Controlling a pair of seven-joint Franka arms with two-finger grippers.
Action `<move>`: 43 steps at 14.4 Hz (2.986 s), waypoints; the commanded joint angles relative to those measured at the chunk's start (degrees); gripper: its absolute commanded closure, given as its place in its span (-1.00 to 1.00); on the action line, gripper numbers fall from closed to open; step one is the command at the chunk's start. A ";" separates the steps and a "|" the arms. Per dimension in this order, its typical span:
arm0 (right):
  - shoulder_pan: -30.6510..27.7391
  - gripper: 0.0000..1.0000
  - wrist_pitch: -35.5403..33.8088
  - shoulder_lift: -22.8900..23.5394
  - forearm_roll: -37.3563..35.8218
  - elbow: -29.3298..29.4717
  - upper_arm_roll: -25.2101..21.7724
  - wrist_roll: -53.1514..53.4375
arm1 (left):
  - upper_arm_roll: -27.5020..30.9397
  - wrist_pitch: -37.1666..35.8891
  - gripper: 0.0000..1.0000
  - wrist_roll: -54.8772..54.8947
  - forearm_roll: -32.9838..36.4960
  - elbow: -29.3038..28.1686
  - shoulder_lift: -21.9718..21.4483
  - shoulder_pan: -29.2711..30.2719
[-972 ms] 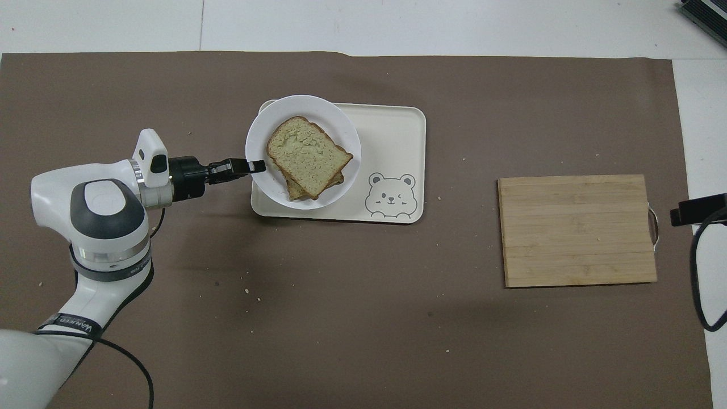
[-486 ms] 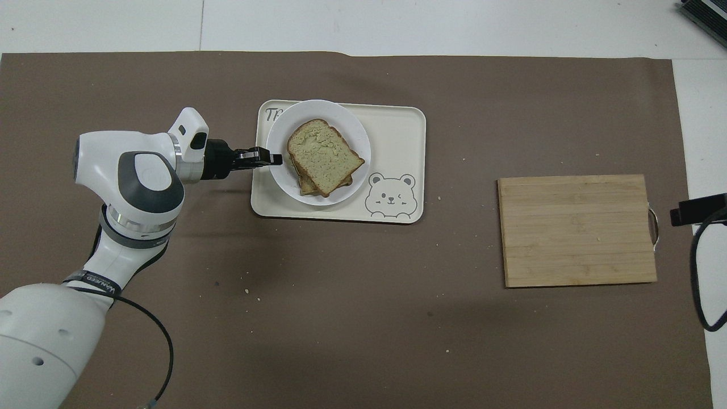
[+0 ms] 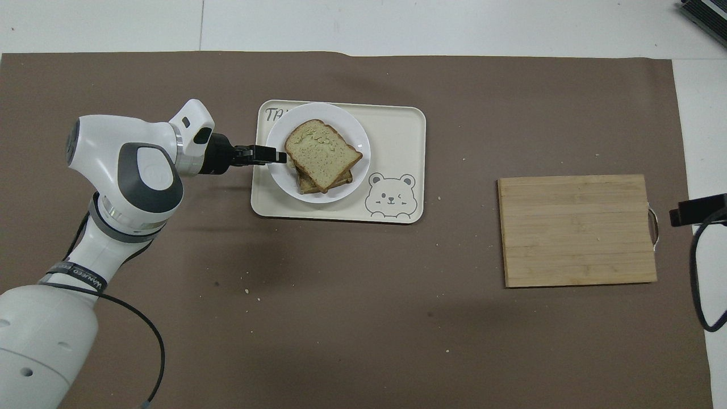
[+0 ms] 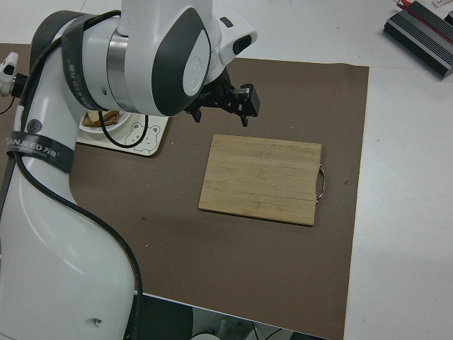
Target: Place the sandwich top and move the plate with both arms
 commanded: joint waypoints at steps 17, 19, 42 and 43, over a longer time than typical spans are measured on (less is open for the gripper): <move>-0.12 -1.00 0.11 -1.13 -1.16 -1.13 0.27 -1.50 | 9.32 -41.36 -1.00 -7.82 48.70 20.89 -21.85 4.07; -0.12 -1.00 1.50 -0.78 -0.46 -0.86 0.27 -1.23 | 10.37 -46.64 -1.00 -7.82 48.61 24.58 -21.58 4.59; -0.03 -1.00 3.89 -0.61 -0.11 -0.95 0.27 -1.41 | 11.78 -49.39 -1.00 -9.85 51.24 25.04 -24.57 5.39; -0.03 -1.00 3.89 -0.61 -0.20 -0.95 0.27 -1.41 | 11.78 -49.30 -1.00 -9.85 51.33 25.04 -24.66 5.30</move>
